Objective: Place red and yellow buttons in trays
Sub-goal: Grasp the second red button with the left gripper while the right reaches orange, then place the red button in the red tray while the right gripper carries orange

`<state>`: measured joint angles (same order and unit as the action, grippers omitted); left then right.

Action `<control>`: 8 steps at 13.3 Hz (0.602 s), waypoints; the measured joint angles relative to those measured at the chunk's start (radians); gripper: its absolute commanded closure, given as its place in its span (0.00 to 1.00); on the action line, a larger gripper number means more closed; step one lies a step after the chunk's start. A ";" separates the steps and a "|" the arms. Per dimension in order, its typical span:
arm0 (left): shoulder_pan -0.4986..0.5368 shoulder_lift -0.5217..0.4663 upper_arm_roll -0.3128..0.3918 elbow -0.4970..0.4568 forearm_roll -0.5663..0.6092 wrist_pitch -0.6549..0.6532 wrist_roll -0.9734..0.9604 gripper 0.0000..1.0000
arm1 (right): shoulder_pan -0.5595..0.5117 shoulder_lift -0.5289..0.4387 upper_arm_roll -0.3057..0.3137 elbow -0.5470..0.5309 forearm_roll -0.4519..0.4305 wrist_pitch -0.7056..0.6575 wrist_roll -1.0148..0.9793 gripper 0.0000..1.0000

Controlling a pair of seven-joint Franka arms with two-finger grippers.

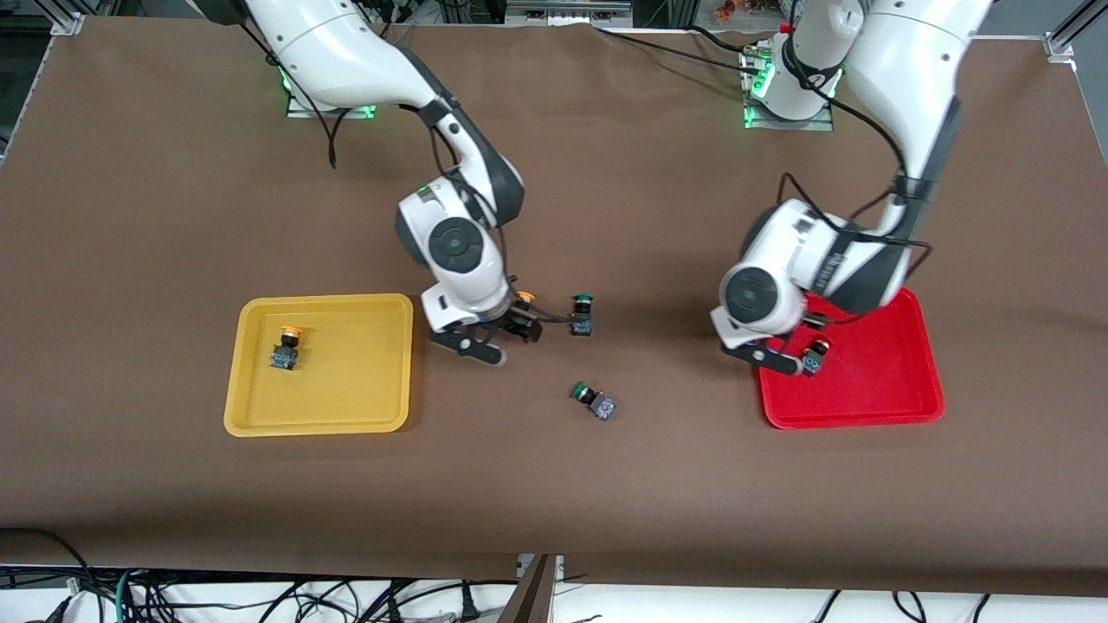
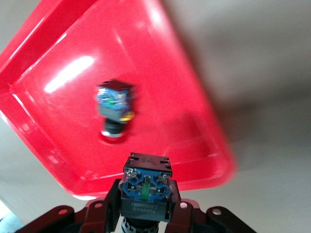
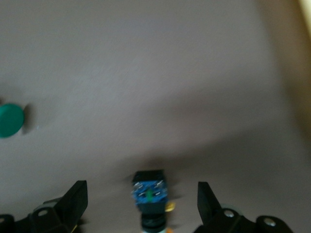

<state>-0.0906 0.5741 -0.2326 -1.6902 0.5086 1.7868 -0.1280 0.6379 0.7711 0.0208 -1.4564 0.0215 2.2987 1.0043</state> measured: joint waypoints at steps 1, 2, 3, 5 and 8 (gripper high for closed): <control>0.049 0.000 0.000 0.004 0.000 0.008 0.073 0.95 | 0.016 0.016 -0.001 0.004 -0.006 0.009 0.007 0.00; 0.092 0.000 -0.001 0.006 0.000 0.030 0.134 0.95 | 0.025 0.028 -0.002 0.006 -0.021 0.012 0.010 0.00; 0.126 0.000 -0.001 0.005 0.000 0.058 0.179 0.95 | 0.030 0.037 -0.003 0.006 -0.041 0.013 0.012 0.00; 0.166 0.006 -0.002 0.001 0.000 0.105 0.231 0.96 | 0.030 0.047 -0.007 0.006 -0.063 0.013 0.011 0.00; 0.220 0.035 0.000 -0.009 0.000 0.199 0.306 0.94 | 0.032 0.049 -0.009 0.006 -0.067 0.013 0.008 0.46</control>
<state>0.1297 0.6096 -0.2329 -1.6987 0.5087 1.9859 0.1784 0.6698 0.8202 0.0116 -1.4502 -0.0454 2.3117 1.0121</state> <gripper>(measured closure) 0.590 0.066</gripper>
